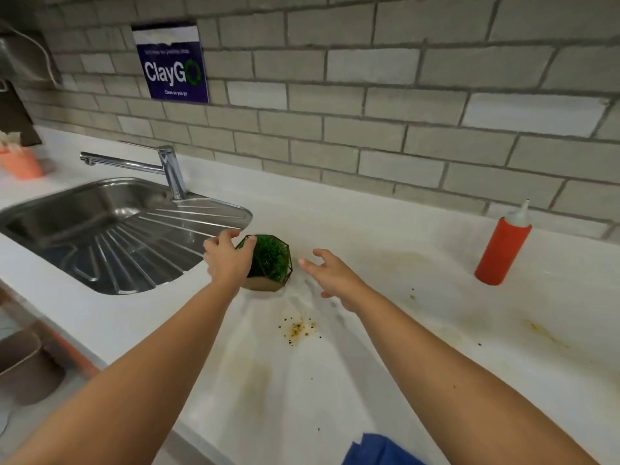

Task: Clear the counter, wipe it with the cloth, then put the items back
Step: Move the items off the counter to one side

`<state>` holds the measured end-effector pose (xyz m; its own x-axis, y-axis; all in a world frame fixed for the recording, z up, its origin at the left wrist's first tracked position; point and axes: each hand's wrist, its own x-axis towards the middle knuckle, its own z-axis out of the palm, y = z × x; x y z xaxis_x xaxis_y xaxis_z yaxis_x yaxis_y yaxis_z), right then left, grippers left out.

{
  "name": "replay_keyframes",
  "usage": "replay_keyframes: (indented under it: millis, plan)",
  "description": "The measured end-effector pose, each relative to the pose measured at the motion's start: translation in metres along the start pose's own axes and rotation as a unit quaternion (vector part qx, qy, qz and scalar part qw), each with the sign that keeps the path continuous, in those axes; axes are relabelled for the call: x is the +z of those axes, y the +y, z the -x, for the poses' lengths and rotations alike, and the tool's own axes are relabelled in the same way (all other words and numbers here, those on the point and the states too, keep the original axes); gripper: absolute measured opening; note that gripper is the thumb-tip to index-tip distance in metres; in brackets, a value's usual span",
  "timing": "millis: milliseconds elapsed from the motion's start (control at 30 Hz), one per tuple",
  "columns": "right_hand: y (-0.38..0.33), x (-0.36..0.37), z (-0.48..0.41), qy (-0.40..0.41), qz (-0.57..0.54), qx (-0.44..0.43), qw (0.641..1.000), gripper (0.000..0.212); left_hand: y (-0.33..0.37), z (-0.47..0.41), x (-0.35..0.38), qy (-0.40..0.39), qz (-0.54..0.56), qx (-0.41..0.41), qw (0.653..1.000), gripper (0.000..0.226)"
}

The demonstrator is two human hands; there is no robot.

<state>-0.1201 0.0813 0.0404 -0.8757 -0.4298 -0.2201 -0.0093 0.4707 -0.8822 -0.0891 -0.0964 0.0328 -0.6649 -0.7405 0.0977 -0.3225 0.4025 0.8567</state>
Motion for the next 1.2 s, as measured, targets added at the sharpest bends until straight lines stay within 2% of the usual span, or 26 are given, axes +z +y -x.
replay_keyframes:
  millis: [233, 300, 367, 467, 533, 733, 933, 1200]
  plan:
    - [-0.008, 0.040, -0.029, -0.008, -0.062, 0.050, 0.997, 0.080, -0.022, -0.025, 0.001, -0.140, 0.103, -0.062, 0.983, 0.074]
    - [-0.010, 0.046, -0.033, -0.017, -0.069, 0.048, 0.996, 0.079, -0.026, -0.031, 0.002, -0.177, 0.122, -0.067, 0.974, 0.083]
    - [-0.010, 0.048, -0.036, -0.022, -0.066, 0.042, 0.997, 0.070, -0.028, -0.034, 0.002, -0.209, 0.127, -0.068, 0.967, 0.089]
    - [-0.009, 0.052, -0.041, -0.013, -0.051, 0.020, 0.998, 0.050, -0.026, -0.039, 0.005, -0.234, 0.124, -0.059, 0.963, 0.083]
    - [-0.009, 0.054, -0.044, -0.002, -0.043, 0.003, 0.999, 0.044, -0.024, -0.039, 0.007, -0.244, 0.114, -0.054, 0.961, 0.084]
    - [-0.013, 0.042, -0.045, 0.060, -0.036, -0.006, 0.998, 0.039, -0.007, -0.030, 0.015, -0.248, 0.153, -0.024, 0.956, 0.092]
    - [-0.009, -0.002, -0.027, 0.153, -0.058, -0.018, 0.986, 0.038, 0.033, -0.009, 0.041, -0.270, 0.174, 0.042, 0.946, 0.076]
    - [0.027, -0.080, 0.027, 0.254, -0.068, 0.010, 0.965, 0.036, 0.089, 0.058, 0.098, -0.341, 0.181, 0.075, 0.919, 0.078]
